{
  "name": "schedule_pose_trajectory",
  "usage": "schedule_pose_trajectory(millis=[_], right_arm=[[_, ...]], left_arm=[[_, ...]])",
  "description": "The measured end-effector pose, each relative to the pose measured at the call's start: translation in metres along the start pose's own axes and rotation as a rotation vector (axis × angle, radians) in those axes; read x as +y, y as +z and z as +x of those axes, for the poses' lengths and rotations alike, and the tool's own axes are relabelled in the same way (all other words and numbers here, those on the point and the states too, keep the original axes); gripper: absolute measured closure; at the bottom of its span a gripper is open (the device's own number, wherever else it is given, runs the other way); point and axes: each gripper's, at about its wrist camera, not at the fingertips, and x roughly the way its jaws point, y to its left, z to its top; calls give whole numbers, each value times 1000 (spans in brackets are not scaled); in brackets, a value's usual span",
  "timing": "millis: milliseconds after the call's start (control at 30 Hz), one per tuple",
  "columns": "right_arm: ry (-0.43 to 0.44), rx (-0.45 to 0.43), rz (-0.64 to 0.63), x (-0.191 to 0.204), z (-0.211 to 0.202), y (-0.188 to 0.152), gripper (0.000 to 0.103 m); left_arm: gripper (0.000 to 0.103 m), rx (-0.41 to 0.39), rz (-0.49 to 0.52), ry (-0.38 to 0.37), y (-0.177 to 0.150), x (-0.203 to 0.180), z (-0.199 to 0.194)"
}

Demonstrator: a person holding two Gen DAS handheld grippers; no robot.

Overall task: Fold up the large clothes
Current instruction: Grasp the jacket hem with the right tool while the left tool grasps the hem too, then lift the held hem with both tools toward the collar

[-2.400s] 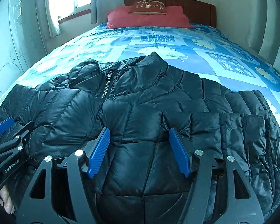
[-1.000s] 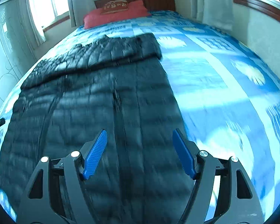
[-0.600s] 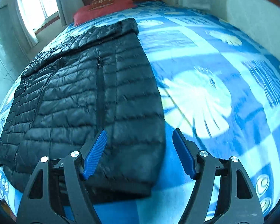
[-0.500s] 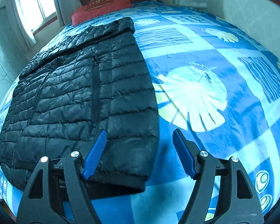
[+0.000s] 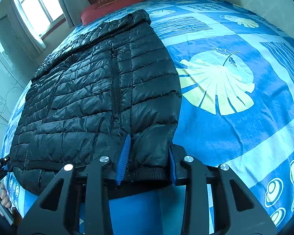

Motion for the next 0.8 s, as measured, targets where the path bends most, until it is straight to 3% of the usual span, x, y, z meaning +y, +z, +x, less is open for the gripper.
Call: schedule_pose_trajectory(millis=[433,800], right_arm=[[18,-29,4,1,-3,-2,82],[46,-52,38,-1,-14,-3,90]], left_arm=[[82,-26,54,59,-3,-20,-3],[89,-45,71,60,-4,-26,-12]])
